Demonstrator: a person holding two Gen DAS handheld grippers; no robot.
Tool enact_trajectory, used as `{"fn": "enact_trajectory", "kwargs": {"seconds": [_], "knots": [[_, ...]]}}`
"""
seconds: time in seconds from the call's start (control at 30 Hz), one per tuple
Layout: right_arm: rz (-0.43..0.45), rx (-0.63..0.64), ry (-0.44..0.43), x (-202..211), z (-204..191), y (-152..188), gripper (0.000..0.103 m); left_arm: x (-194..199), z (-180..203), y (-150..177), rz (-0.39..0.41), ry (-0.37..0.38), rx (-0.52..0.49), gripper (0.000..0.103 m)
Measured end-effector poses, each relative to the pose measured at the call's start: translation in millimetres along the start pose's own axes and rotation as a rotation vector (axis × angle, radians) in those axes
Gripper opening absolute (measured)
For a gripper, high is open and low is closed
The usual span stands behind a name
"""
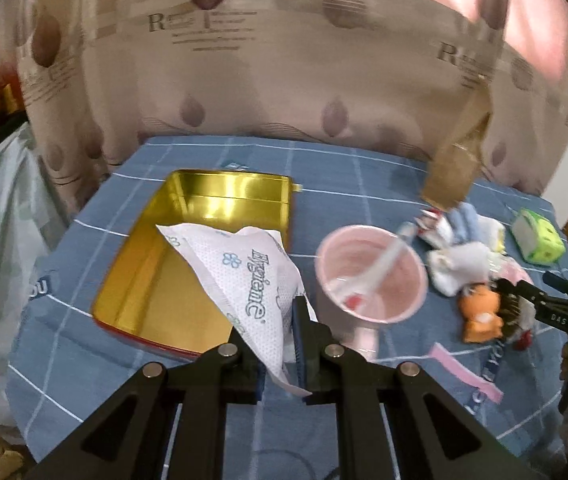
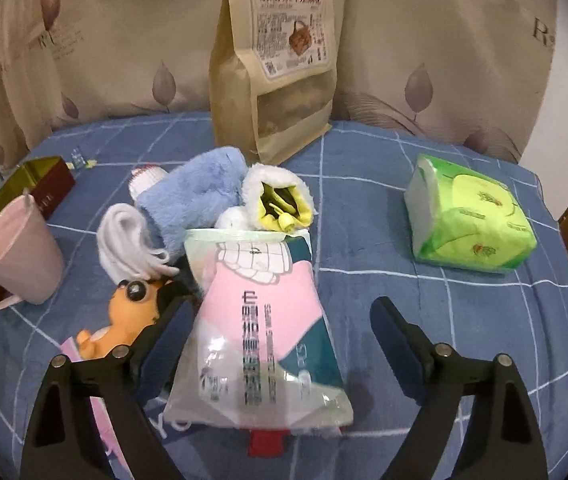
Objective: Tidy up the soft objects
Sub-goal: 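Release the white packet into the tin tray with left gripper while right grasps pink packet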
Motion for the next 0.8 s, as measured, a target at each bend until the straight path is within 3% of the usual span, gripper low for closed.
{"fn": "enact_trajectory", "kwargs": {"seconds": [0.33,0.43,0.8], "knots": [[-0.06,-0.023,-0.016,-25.9,-3.9,-2.2,0.079,-29.4,-46.2,-28.6,0.004,-0.07,-0.008,0.011],[-0.069,-0.042,-0.053,-28.7,-4.7,-0.4,0.063,-44.2,-54.1,-36.9,-0.014,-0.097,-0.03,0.011],[-0.051,-0.032,-0.031,-25.9,-9.9,0.0,0.055,-104.4,-66.2,-60.1,-0.085,-0.093,-0.049,0.011]]}}
Point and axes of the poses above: each gripper's, at about its wrist camera, not at the fingertips, and x roughly against the way its jaws point, z to its right, y to its underside, the point moved 5 cm from there along -x, roughly the way its jaws point, and after that the axes turned 6 degrees about -y, right-handed, at the moved point
